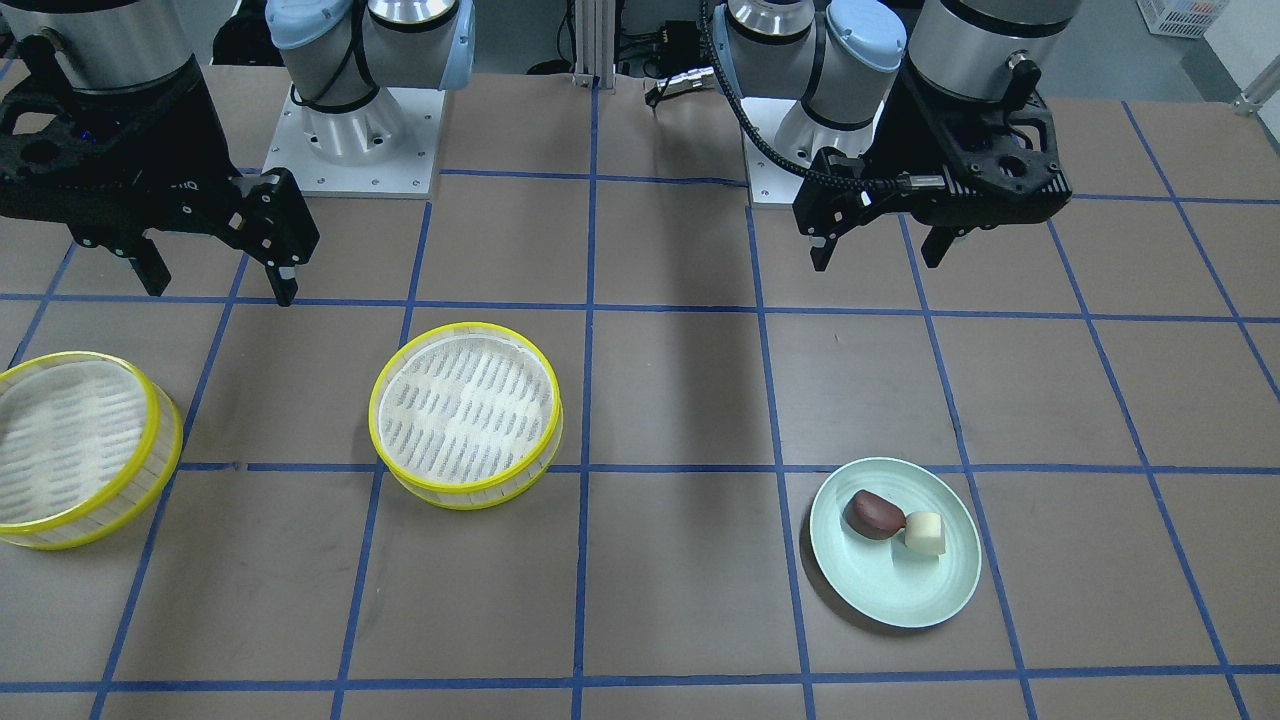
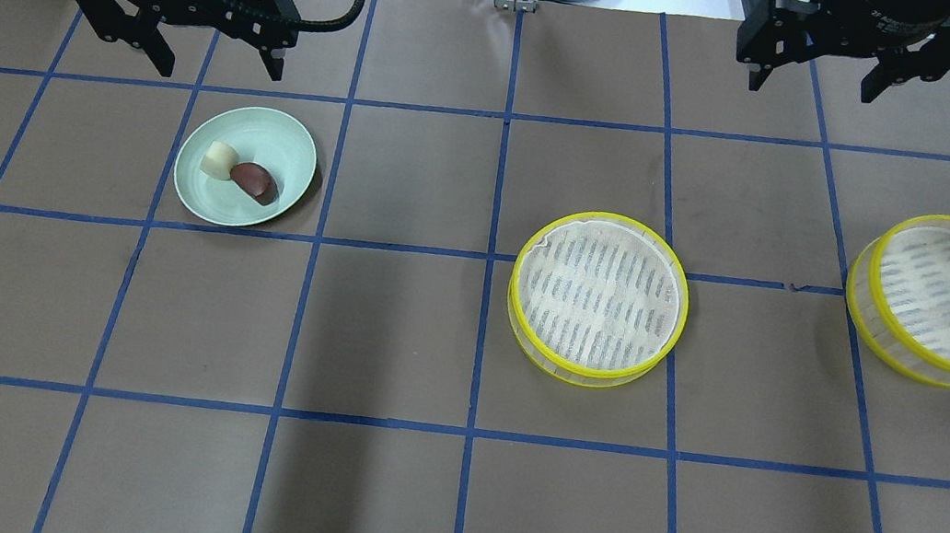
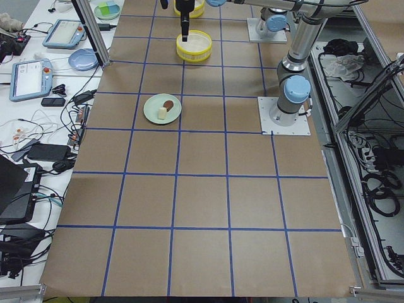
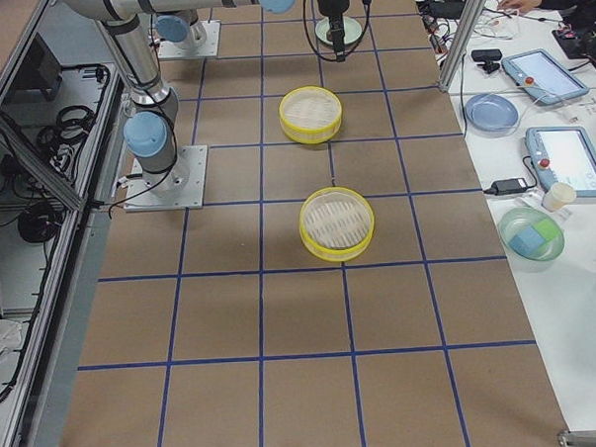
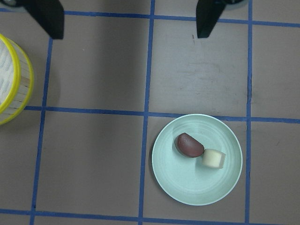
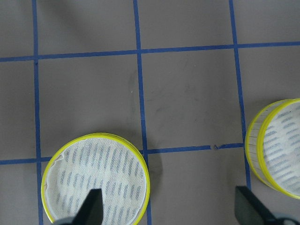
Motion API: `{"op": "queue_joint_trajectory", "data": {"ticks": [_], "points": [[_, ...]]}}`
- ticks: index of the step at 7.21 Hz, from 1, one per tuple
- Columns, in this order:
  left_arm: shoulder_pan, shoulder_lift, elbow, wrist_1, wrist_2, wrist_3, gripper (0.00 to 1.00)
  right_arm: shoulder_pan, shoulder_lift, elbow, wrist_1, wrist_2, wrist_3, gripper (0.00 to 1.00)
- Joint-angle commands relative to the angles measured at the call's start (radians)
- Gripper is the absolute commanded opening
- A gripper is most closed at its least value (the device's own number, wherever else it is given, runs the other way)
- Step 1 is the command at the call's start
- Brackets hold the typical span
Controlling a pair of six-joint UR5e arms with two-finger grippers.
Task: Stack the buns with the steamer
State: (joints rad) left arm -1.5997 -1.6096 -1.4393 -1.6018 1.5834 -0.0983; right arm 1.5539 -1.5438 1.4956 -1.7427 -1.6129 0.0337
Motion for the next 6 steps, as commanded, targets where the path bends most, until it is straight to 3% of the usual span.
{"op": "queue_joint_trajectory", "data": {"ticks": [1, 3, 6], "points": [[-0.002, -0.001, -0.010, -0.006, 0.003, 0.011, 1.00, 0.000, 0.001, 0.002, -0.003, 0.008, 0.002, 1.00], [0.100, -0.042, -0.023, 0.060, 0.009, 0.205, 1.00, 0.000, 0.002, 0.002, -0.003, 0.007, 0.000, 1.00], [0.179, -0.272, -0.067, 0.326, 0.012, 0.334, 1.00, -0.027, 0.004, 0.002, 0.011, 0.004, -0.038, 1.00]]}}
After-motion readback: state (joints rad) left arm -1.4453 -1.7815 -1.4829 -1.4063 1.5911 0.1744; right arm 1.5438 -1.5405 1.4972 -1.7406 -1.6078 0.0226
